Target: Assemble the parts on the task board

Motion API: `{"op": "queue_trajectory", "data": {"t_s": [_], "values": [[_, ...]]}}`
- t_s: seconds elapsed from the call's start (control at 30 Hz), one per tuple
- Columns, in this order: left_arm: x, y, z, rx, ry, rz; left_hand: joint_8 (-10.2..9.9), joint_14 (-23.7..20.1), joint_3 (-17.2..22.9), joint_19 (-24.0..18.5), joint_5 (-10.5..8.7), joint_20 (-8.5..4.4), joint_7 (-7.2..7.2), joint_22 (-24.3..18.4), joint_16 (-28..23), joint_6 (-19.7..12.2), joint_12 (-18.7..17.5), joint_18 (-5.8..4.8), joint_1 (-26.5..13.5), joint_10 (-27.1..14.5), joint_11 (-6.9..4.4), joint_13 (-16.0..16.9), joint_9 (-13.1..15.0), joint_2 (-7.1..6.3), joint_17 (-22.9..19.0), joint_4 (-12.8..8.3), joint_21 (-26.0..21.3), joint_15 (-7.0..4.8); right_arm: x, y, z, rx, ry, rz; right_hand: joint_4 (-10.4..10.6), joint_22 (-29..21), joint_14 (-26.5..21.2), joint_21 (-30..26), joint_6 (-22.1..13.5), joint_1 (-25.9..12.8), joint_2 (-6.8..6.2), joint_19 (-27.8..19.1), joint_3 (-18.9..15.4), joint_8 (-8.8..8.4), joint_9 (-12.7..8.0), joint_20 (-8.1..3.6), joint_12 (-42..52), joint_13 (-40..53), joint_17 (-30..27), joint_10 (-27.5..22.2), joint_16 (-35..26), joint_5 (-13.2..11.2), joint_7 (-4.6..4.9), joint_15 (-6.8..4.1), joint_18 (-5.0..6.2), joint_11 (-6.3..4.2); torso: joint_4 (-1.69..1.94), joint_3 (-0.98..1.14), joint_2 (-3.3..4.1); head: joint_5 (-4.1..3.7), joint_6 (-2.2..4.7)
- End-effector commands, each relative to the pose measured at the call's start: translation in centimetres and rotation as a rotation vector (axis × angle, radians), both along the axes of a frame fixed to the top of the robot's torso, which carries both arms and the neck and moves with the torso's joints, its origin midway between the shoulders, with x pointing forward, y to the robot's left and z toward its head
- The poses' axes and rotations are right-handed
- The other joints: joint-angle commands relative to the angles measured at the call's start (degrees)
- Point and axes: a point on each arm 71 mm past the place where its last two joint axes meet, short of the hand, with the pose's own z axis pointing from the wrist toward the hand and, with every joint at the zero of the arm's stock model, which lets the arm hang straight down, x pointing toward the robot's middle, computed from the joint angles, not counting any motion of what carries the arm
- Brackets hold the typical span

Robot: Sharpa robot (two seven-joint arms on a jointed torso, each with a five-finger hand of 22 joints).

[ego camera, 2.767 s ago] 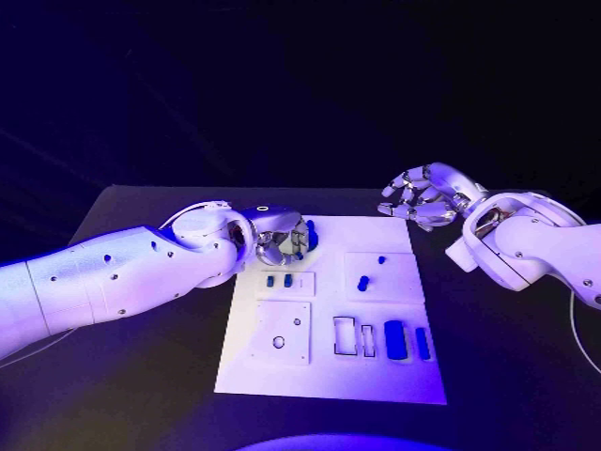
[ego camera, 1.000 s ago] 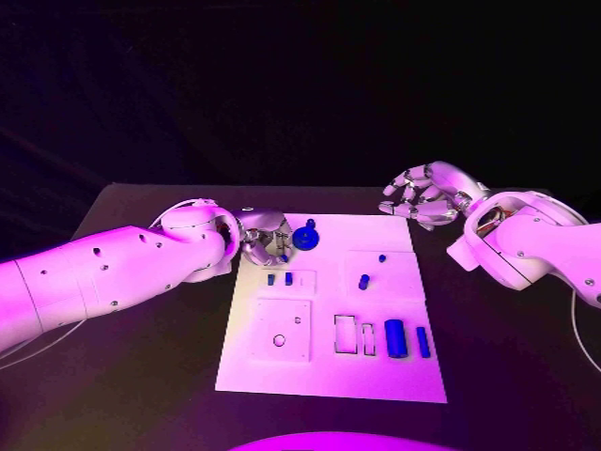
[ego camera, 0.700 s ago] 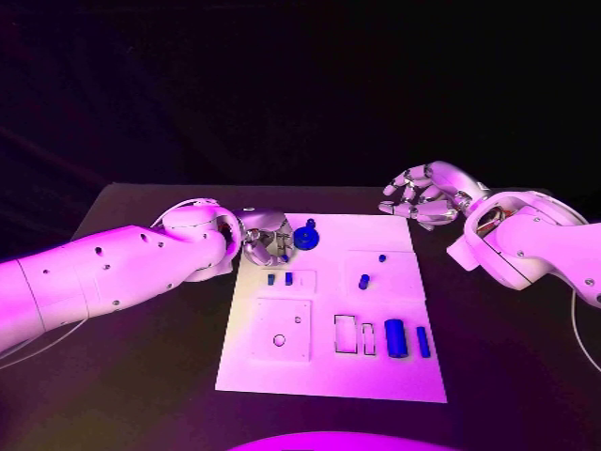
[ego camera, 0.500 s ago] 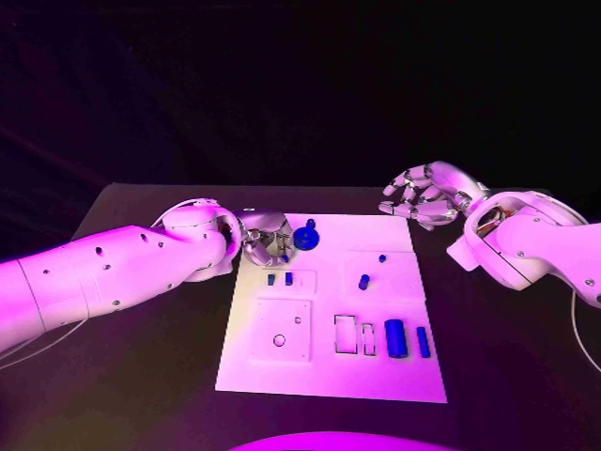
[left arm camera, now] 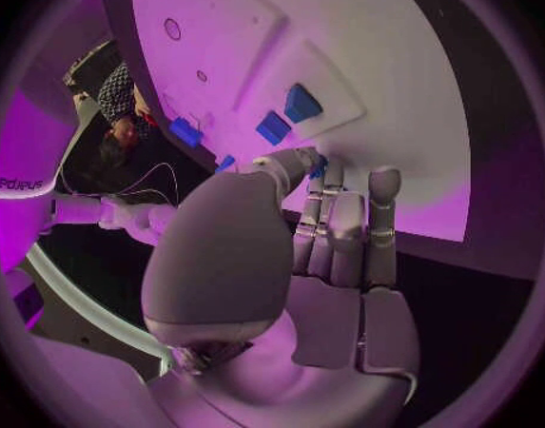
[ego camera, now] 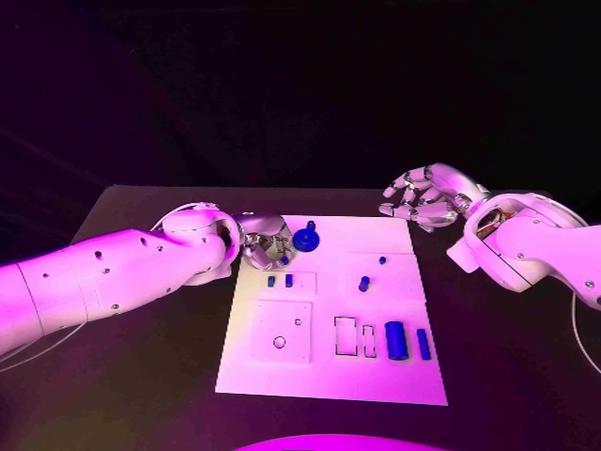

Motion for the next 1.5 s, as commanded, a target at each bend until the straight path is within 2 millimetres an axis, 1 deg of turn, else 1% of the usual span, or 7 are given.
{"op": "queue_trajectory", "data": {"t_s": [0.03,0.57,0.87,1.07,1.3,1.4,1.5], "values": [[-0.1,-0.2,0.1,-0.008,-0.011,-0.004,-0.5,-0.4,0.2,-0.2,0.18,0.02,0.08,-0.1,-0.3,-0.7,-0.3,0.19,-0.6,-0.2,0.32,0.0,-0.1,-0.13,0.0,-0.2,-0.4,0.02,0.0,0.1,0.0,-0.005,0.002,0.015,0.0,-0.2,0.0,-0.5,0.2,-0.1,-0.22,-0.2,0.4,0.29,-0.1,-0.23,-0.3,-0.3,-0.2,-0.1,-0.4,0.1,0.09,-0.45,0.99,-0.44,-0.02,-0.01,0.03,0.11,0.10],[0.0,0.3,0.0,-0.003,-0.013,0.014,-2.3,-1.2,0.4,-0.6,0.07,0.13,-0.06,-0.6,-0.6,-3.6,-1.1,0.30,-1.5,-0.4,0.36,0.3,-0.5,-0.72,-1.2,-0.2,-0.9,0.06,0.0,0.0,0.0,-0.006,0.002,0.009,0.0,-0.9,-0.3,-1.6,0.1,-0.1,-0.31,-0.6,0.5,0.29,-0.2,-0.24,-0.4,-0.4,-1.3,-0.1,-1.3,0.1,0.10,-0.45,1.17,-0.43,-0.02,0.02,0.04,0.15,-0.06],[0.2,1.2,-0.2,0.024,0.001,0.040,-3.1,-2.2,0.0,-1.7,-0.01,0.38,-0.64,-1.8,-1.2,-4.9,-1.9,0.51,-2.1,-2.0,0.90,0.3,-0.6,-1.25,-2.9,-0.1,-2.0,0.47,-0.1,-0.1,-0.5,-0.057,0.050,0.033,0.1,-8.9,-3.4,-15.9,-0.2,1.4,-1.75,-3.4,1.8,0.86,-1.4,0.25,-14.5,-13.3,-10.8,-2.2,-13.3,-3.3,0.70,0.14,2.67,0.50,-0.04,0.01,0.02,0.06,-0.09],[0.4,2.4,-0.1,0.016,-0.011,0.069,-3.2,-2.6,-0.2,-1.9,0.06,1.00,-0.74,-2.2,-1.1,-5.1,-2.9,0.54,-2.2,-5.1,1.90,0.2,-0.4,-1.28,-3.5,-0.2,-2.5,1.29,-0.3,0.2,-0.9,-0.172,0.050,0.104,-0.7,-3.6,-0.6,-8.4,3.3,10.2,-4.68,1.0,9.2,-0.99,-3.7,0.19,-28.7,-26.3,-4.8,-0.1,-8.0,-8.4,1.04,0.50,1.46,1.04,-0.06,0.00,0.02,-0.10,0.01],[0.8,5.4,0.7,-0.173,0.098,0.166,-3.0,-3.6,0.8,-2.6,0.13,1.45,0.46,-2.9,-1.6,-4.4,-3.0,0.84,-0.8,-6.2,2.32,-0.1,-0.1,-0.62,-5.5,-1.3,-2.9,1.68,-0.8,0.5,-1.8,-0.352,-0.004,0.182,-1.7,4.2,1.9,2.4,7.9,12.0,-7.65,4.2,17.4,-4.49,-5.8,-0.61,-35.7,-33.3,1.9,4.2,-1.0,-12.7,-0.21,0.24,-0.06,0.27,-0.16,0.06,-0.01,-1.53,0.36],[0.7,6.6,1.3,-0.298,0.165,0.205,-2.8,-9.9,1.4,-7.2,0.13,1.41,1.43,-6.9,-6.6,-4.0,-2.9,1.77,-0.3,-6.7,2.50,-0.3,0.0,-0.69,-16.8,-2.3,-5.7,1.70,-1.1,0.7,-2.2,-0.428,-0.041,0.202,-2.2,5.9,2.3,4.8,8.8,11.8,-8.04,4.9,18.9,-4.99,-6.0,-0.73,-37.0,-34.6,3.3,4.9,0.4,-12.7,-0.50,0.13,-0.41,0.23,-0.09,0.07,0.01,-2.35,0.48],[0.6,7.6,2.0,-0.478,0.244,0.247,-2.6,-10.8,2.0,-7.4,0.18,1.29,1.99,-6.7,-7.8,-3.3,-1.8,1.80,0.2,-5.4,2.46,0.0,0.2,-0.14,-19.0,-3.0,-5.5,1.57,-1.4,0.9,-2.7,-0.490,-0.079,0.210,-2.3,7.0,2.6,6.5,9.2,11.3,-8.26,5.5,19.6,-5.26,-6.1,-0.77,-37.6,-35.2,4.1,5.4,1.3,-12.8,-0.54,0.10,-0.68,0.20,-0.06,0.04,0.03,-2.55,0.61]]}}
